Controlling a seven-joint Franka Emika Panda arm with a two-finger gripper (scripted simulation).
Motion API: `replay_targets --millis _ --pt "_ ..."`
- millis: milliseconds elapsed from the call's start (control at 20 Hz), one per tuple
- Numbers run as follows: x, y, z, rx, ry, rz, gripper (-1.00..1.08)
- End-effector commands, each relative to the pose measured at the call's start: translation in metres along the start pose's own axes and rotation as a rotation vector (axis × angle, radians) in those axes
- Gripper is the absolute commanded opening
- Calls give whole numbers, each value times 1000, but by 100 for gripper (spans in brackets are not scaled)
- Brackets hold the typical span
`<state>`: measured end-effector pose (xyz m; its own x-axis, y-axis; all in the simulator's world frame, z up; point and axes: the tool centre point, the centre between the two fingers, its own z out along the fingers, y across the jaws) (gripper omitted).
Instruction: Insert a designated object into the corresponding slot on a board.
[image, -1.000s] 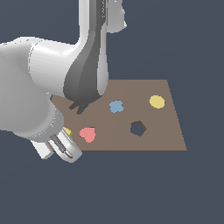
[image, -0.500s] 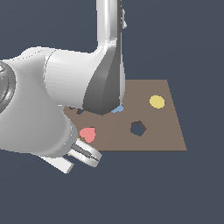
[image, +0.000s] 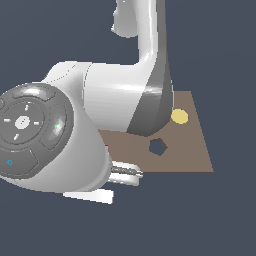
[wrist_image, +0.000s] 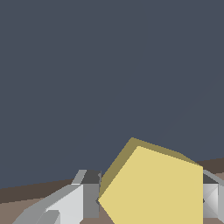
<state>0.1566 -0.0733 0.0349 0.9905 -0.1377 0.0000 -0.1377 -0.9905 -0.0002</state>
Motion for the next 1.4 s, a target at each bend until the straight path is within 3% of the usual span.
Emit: replay_targets --millis 0,700,1350 --pt "1 -12 -1 0 1 -81 -100" --pt "-16 -80 -3 0 0 -527 -100" --pt "-68 -136 -5 0 -1 -1010 -100"
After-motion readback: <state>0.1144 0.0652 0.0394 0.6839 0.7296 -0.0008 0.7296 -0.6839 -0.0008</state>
